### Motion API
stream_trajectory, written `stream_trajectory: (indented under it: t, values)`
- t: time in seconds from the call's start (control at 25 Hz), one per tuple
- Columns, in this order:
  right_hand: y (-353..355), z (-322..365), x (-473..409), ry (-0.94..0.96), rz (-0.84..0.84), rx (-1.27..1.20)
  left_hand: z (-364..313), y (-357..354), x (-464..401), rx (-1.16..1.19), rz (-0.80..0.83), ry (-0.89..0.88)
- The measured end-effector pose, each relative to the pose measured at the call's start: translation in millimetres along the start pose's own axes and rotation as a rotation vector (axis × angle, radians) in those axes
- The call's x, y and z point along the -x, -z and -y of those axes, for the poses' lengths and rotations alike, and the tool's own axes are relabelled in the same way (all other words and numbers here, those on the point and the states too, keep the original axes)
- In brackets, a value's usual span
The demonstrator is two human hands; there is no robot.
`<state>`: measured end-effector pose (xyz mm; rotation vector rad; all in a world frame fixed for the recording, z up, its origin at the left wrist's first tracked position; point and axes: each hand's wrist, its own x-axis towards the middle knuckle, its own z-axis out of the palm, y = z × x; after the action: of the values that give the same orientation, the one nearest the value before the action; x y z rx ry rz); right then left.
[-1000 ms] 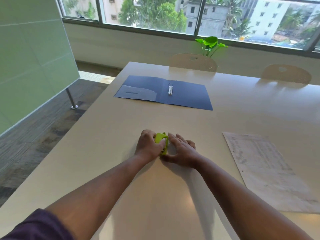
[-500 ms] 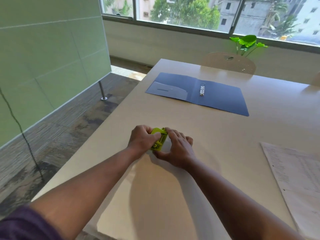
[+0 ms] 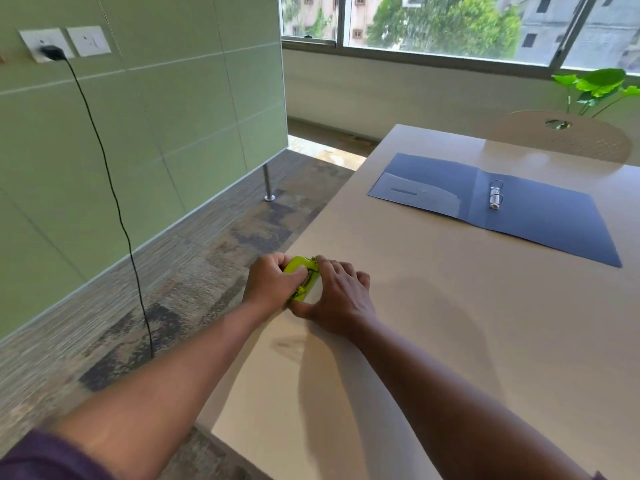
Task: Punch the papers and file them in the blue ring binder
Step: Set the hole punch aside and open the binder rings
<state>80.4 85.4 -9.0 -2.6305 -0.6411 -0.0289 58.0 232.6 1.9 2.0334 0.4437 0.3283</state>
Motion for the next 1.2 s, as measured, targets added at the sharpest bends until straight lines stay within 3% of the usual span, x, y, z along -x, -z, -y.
stream_trajectory:
  t: [1.0, 1.12, 1.2]
  values:
    - [-4.3, 0.7, -2.8, 0.018, 0.029, 0.031, 16.0, 2.2, -0.6, -0.081, -0.06, -0.054]
    - [10.0, -20.7, 6.0, -0.041, 0.026, -0.016, 8.5, -5.7, -2.7, -0.49, -0.273, -0.388]
    - [28.5, -53.2, 16.0, -0.094, -0.029, -0.017, -12.4, -24.4, -4.2, -0.611, -0.276, -0.631]
